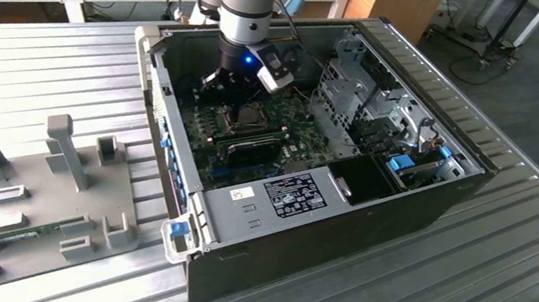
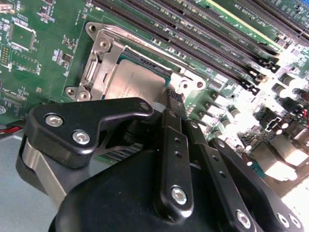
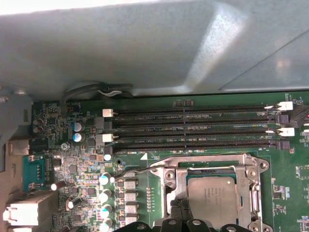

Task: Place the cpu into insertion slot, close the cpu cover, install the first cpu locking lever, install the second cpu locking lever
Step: 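Close the cpu cover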

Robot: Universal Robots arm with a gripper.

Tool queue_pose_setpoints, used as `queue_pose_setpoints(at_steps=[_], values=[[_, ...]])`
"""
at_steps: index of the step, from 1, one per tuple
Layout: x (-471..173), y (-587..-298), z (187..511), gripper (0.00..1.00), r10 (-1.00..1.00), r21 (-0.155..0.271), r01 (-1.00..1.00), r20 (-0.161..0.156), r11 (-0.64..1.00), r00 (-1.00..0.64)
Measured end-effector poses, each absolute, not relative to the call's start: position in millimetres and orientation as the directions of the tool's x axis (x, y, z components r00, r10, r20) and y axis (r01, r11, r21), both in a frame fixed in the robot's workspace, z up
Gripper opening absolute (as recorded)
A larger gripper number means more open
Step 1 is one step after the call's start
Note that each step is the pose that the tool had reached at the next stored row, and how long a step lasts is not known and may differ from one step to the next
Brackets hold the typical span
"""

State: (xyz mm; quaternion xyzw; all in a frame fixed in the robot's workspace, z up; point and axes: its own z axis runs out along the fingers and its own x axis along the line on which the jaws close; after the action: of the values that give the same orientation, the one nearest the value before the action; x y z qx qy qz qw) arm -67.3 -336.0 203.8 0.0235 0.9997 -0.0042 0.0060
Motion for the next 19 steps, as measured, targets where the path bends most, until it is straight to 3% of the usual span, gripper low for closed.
queue_pose_setpoints(at_steps=[19], values=[[-70.1,-336.0,200.6,0.10,0.047,-0.008,0.047,-0.013,0.999,-0.999]])
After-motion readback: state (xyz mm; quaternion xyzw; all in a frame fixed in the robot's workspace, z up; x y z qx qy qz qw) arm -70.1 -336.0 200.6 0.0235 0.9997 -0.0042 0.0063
